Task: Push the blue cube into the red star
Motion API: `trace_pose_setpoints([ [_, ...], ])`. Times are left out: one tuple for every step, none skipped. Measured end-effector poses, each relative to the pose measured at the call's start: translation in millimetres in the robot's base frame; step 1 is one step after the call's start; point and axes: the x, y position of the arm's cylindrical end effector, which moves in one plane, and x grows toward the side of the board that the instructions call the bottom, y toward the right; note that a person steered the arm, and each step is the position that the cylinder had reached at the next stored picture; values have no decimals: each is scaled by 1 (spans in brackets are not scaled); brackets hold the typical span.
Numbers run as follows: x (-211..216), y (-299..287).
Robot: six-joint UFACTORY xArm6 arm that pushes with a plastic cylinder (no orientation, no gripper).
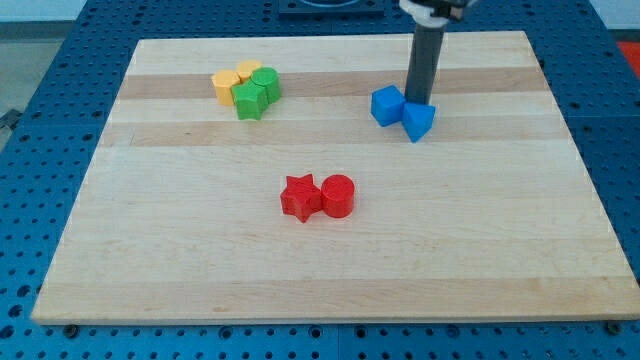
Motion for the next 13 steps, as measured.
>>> trace_pose_setpoints([
  [38, -1],
  [44, -1],
  [22, 14],
  [-21, 17],
  [-32, -10],
  [-18, -60],
  [15, -93],
  [13, -91],
  [11, -94],
  [33, -127],
  [49, -154],
  [52, -157],
  [30, -124],
])
